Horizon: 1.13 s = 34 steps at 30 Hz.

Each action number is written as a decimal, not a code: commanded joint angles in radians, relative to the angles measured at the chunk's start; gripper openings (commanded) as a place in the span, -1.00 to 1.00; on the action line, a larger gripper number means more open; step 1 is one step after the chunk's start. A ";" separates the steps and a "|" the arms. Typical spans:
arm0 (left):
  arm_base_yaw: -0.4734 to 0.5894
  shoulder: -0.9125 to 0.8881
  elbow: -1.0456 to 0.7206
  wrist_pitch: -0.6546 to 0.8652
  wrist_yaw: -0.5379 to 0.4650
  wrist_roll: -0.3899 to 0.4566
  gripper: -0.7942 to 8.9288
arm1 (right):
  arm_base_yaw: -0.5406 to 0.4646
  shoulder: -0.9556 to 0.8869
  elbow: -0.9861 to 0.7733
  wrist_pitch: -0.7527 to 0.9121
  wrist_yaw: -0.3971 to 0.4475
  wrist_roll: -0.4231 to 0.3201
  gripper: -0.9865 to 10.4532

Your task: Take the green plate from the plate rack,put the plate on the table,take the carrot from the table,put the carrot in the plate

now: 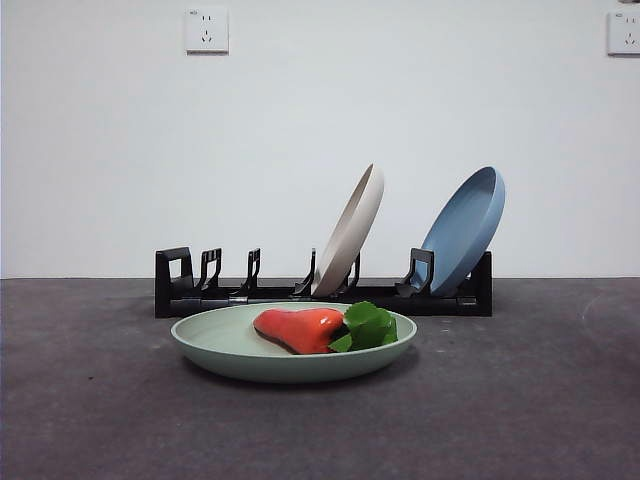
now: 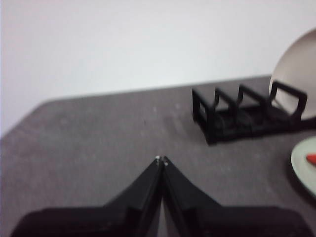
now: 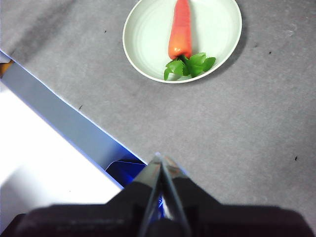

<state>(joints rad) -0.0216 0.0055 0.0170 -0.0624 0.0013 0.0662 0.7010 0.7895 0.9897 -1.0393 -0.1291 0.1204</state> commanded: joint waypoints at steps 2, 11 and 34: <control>0.004 -0.003 -0.014 -0.084 0.005 -0.041 -0.84 | 0.002 -0.001 -0.003 0.006 0.001 0.005 -0.83; 0.004 -0.003 -0.014 -0.120 0.003 -0.040 -0.84 | 0.002 0.000 -0.003 0.006 0.001 0.005 -0.83; 0.004 -0.003 -0.014 -0.119 0.004 -0.040 -0.84 | -0.078 -0.061 -0.009 0.071 0.071 -0.083 -0.83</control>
<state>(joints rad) -0.0216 0.0048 0.0170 -0.1860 0.0036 0.0326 0.6456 0.7486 0.9890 -0.9939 -0.0734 0.0700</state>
